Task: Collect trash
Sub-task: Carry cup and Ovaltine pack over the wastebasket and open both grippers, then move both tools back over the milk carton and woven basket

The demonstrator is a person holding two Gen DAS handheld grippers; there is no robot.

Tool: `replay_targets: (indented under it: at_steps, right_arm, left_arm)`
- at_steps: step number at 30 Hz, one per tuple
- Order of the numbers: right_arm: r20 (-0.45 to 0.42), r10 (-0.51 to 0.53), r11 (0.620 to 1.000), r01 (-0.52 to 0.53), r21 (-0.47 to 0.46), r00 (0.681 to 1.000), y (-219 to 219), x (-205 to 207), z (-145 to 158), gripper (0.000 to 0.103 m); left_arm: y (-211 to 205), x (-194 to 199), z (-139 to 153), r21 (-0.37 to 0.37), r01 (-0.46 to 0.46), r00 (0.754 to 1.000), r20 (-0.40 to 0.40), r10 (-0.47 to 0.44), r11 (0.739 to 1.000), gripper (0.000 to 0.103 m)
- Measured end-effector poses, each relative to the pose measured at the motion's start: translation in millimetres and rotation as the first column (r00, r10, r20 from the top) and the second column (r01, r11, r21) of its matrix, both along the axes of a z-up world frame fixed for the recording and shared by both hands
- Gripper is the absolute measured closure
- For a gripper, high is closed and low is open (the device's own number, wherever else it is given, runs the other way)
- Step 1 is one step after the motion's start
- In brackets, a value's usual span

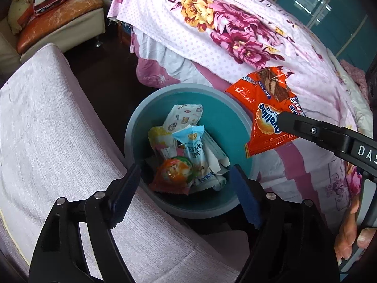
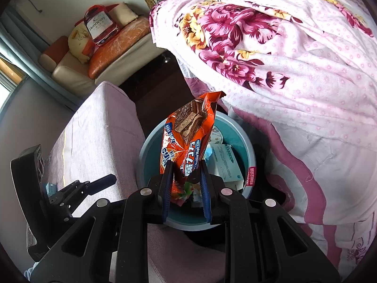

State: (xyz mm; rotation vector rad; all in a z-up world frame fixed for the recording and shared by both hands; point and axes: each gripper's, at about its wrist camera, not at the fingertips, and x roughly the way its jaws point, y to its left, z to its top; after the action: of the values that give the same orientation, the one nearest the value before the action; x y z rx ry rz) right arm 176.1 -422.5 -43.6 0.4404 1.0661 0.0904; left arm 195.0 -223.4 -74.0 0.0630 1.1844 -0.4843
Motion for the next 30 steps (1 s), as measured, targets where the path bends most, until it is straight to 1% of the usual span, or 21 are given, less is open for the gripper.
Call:
replay_targets:
  at_steps: [4,6,8,11,12,13,14,15,16,17,20,30]
  right_arm:
    - [-0.005,0.009,1.0,-0.009,0.0,1.0,5,3,-2,0.082]
    - [-0.009,0.014,1.0,-0.014,0.0,1.0,7,5,-3,0.081]
    - [-0.012,0.019,1.0,-0.019,-0.002,1.0,9,6,-4,0.081]
    - [-0.019,0.026,1.0,-0.026,-0.002,0.999,13,7,-5,0.079]
    - [-0.022,0.03,1.0,-0.03,-0.003,0.999,14,8,-6,0.075]
    - [-0.027,0.031,1.0,-0.031,-0.003,0.999,16,9,-7,0.069]
    - [-0.032,0.029,1.0,-0.029,0.0,0.999,17,9,-7,0.051]
    - [-0.037,0.024,1.0,-0.024,-0.002,0.999,17,9,-8,0.036]
    - [-0.039,0.02,1.0,-0.02,-0.007,0.999,17,9,-8,0.033]
    - [-0.039,0.018,1.0,-0.018,-0.008,0.999,18,8,-8,0.033]
    - [-0.055,0.018,1.0,-0.018,-0.005,0.998,20,7,-9,0.028]
    - [-0.09,0.049,0.998,-0.052,-0.034,0.995,42,1,-7,0.025]
  left_arm:
    - [11,0,1,-0.01,-0.029,1.0,-0.01,0.029,1.0,0.023]
    - [18,-2,2,-0.017,-0.042,0.999,-0.012,0.042,0.999,0.017]
    - [23,-5,3,-0.021,-0.053,0.999,-0.008,0.052,0.998,0.013]
    - [30,-8,4,-0.025,-0.061,0.998,-0.013,0.061,0.998,0.013]
    - [32,-9,4,-0.025,-0.064,0.998,-0.016,0.063,0.998,0.013]
    - [33,-10,3,-0.025,-0.067,0.998,-0.018,0.067,0.997,0.013]
    - [35,-11,3,-0.024,-0.071,0.997,-0.02,0.07,0.997,0.013]
    - [37,-11,3,-0.024,-0.073,0.997,-0.024,0.073,0.997,0.013]
    - [39,-13,2,-0.026,-0.076,0.997,-0.028,0.075,0.997,0.013]
    - [41,-14,2,-0.028,-0.079,0.996,-0.032,0.078,0.996,0.012]
    - [46,-17,2,-0.03,-0.086,0.996,-0.035,0.085,0.996,0.012]
    - [70,-29,5,-0.042,-0.123,0.992,-0.04,0.121,0.992,0.012]
